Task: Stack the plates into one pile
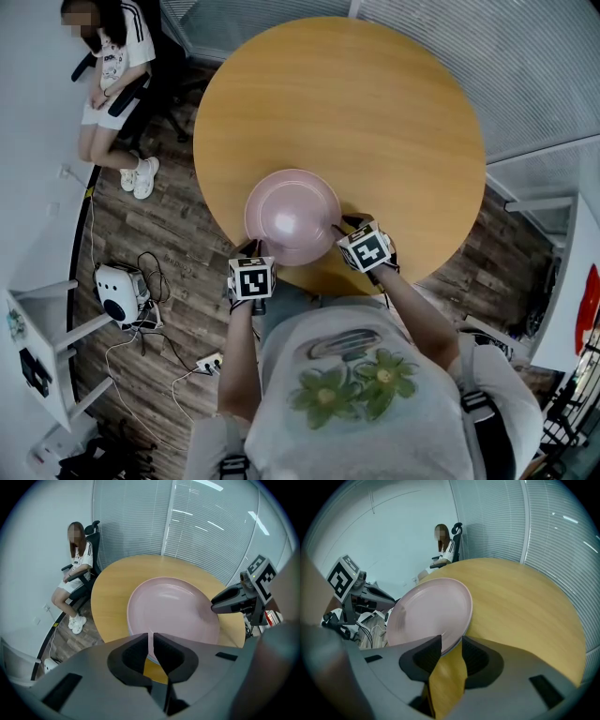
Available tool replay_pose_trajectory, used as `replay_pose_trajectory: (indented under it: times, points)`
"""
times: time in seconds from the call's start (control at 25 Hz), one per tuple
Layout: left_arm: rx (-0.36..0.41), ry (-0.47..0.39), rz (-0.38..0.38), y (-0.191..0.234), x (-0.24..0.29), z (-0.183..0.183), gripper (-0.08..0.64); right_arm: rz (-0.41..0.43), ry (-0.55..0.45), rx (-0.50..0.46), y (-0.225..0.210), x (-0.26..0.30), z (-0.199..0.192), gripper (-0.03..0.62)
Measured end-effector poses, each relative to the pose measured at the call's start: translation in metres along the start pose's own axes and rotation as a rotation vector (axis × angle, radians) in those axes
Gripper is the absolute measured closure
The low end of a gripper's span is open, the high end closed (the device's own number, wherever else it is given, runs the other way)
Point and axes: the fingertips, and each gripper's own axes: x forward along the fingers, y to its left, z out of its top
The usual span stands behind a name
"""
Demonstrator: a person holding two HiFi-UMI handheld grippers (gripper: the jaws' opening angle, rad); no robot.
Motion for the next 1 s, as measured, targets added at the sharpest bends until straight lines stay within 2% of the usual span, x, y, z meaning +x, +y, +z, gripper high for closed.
replay_pose_trajectory:
  times: [0.24, 0.44, 0.6, 0.8, 1.0]
  points:
    - [-0.018, -0.083, 0.028, 0.002, -0.020, 0.026, 0.529, -0.009, -0.087, 0.009, -0.007, -0.021, 0.026, 0.445]
    - [-0.025, -0.178, 0.000, -0.004, -0.041, 0.053, 0.535, -0.005, -0.210, -0.012, -0.004, -0.048, 0.060, 0.475]
    - [-0.021, -0.232, -0.066, -0.022, -0.059, 0.069, 0.538, 0.023, -0.319, -0.032, 0.007, -0.073, 0.083, 0.510]
    - [-0.027, -0.303, -0.172, -0.049, -0.079, 0.089, 0.541, 0.121, -0.434, -0.082, 0.030, -0.102, 0.104, 0.529]
    - [-0.031, -0.400, -0.285, -0.073, -0.097, 0.100, 0.541, 0.130, -0.450, -0.184, 0.049, -0.115, 0.104, 0.540]
